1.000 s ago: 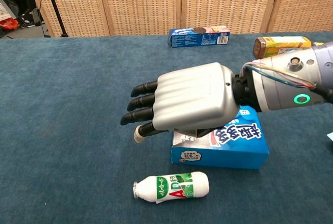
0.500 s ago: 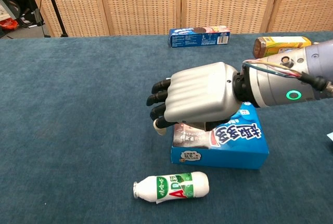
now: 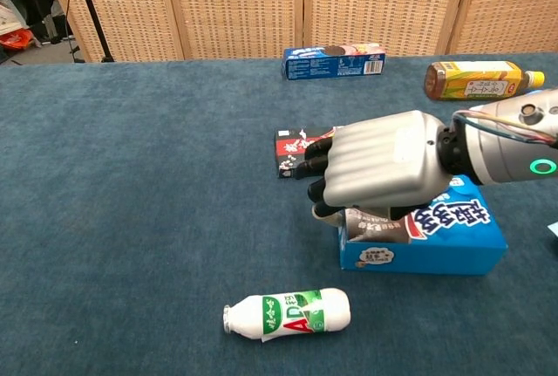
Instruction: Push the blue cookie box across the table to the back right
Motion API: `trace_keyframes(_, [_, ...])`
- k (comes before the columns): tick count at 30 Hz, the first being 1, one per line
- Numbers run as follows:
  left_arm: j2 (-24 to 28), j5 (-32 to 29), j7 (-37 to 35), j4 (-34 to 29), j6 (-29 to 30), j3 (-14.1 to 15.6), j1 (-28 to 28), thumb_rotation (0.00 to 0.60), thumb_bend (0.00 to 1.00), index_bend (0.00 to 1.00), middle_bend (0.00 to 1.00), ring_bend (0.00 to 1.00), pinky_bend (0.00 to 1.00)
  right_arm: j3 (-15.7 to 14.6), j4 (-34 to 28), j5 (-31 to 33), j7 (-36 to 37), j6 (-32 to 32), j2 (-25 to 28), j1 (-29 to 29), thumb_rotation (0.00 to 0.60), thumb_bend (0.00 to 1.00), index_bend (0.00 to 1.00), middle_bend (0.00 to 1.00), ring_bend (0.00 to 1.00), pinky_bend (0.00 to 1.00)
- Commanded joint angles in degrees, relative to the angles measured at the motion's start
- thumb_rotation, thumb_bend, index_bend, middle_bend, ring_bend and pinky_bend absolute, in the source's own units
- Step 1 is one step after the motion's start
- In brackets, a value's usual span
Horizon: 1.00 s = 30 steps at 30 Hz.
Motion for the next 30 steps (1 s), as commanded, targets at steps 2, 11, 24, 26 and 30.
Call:
trace_keyframes(2, [-0.1, 0.2, 0.4, -0.2, -0.1, 0.0, 0.0, 0.6, 0.2, 0.0, 0.0, 0.0, 0.0, -1.5, 0.5, -0.8, 1.0, 1.4, 1.0, -0.6, 0.6, 1.0, 0.35, 0.27, 0.09, 0.09])
trace_keyframes(11, [-0.2, 0.4, 1.0, -0.4, -0.4, -0.1, -0.1, 0.6, 0.2, 0.0, 0.0, 0.0, 0.0, -3.4, 2.0, -2.9, 4.3, 3.3, 1.8, -1.5, 0.6, 1.0, 0.35, 0.27, 0.09, 0.09])
trace_keyframes(24, [-0.1, 1.1, 0.7, -0.3, -0.1, -0.2, 0.2, 0.6, 0.2, 0.0, 0.0, 0.0, 0.0, -4.2, 2.8, -7.7, 8.9, 7.5, 2.0, -2.7, 0.6, 1.0, 0.36, 0.24, 0.09, 0.09])
trace_keyframes(26, [0.0, 1.0, 0.4, -0.3, -0.3, -0.2, 0.2, 0.6, 0.2, 0.0, 0.0, 0.0, 0.0, -3.6, 2.0, -11.8, 13.6, 11.2, 2.7, -3.3, 0.6, 1.0, 0.32, 0.19, 0.07, 0.09])
trace_keyframes(30, [0.1, 0.9, 0.1, -0.2, -0.2, -0.4, 0.2, 0.6, 0.2, 0.0, 0.0, 0.0, 0.0, -3.1, 1.1, -17.9, 22.5, 17.4, 4.7, -4.2, 0.6, 0.66, 0.07, 0.01, 0.0, 0.09])
